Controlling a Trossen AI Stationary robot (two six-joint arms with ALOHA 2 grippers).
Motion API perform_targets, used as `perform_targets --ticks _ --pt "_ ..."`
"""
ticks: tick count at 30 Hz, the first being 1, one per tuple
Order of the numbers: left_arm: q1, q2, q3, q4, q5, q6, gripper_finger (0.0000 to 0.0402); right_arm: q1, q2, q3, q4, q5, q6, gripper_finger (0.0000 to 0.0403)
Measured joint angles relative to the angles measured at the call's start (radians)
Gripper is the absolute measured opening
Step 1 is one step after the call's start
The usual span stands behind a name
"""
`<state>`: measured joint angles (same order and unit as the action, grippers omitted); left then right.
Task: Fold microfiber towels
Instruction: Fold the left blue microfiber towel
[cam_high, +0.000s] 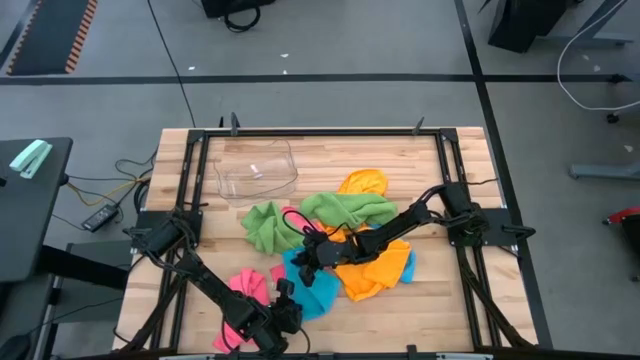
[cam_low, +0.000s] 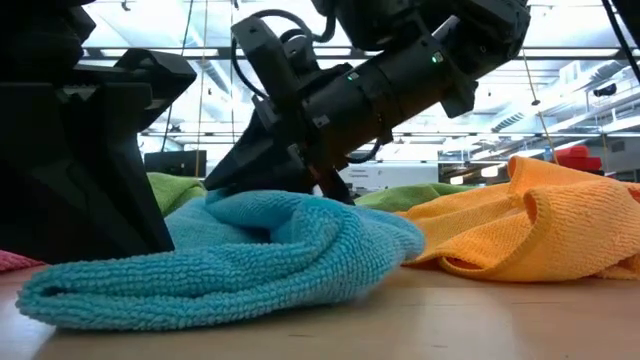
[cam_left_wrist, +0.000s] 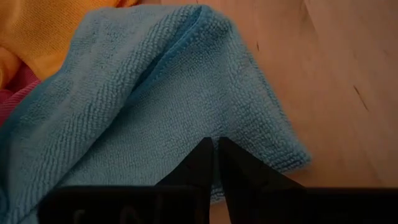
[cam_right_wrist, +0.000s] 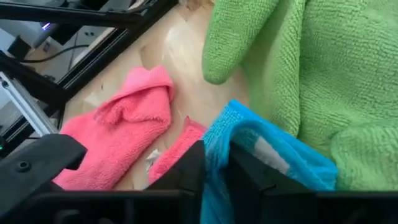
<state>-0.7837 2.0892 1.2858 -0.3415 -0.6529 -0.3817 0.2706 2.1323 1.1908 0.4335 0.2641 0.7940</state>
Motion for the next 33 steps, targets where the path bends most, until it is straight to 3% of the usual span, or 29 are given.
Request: perform_targets --ticks 6,13,33 --pt "0.000 0.000 0.000 0.000 0.000 0.000 0.0028 -0.001 0.001 0.000 -0.059 -0.012 -0.013 0.0152" --pt "0.000 0.000 -0.001 0.000 -0.006 0.001 0.0031 -0.002 0.001 0.032 -0.069 -0.103 -0.038 0.0196" --pt "-0.005 0.001 -0.001 -0.003 -0.011 -0.032 0.0024 -0.013 -0.067 0.336 -0.668 -0.137 -0.223 0.0218"
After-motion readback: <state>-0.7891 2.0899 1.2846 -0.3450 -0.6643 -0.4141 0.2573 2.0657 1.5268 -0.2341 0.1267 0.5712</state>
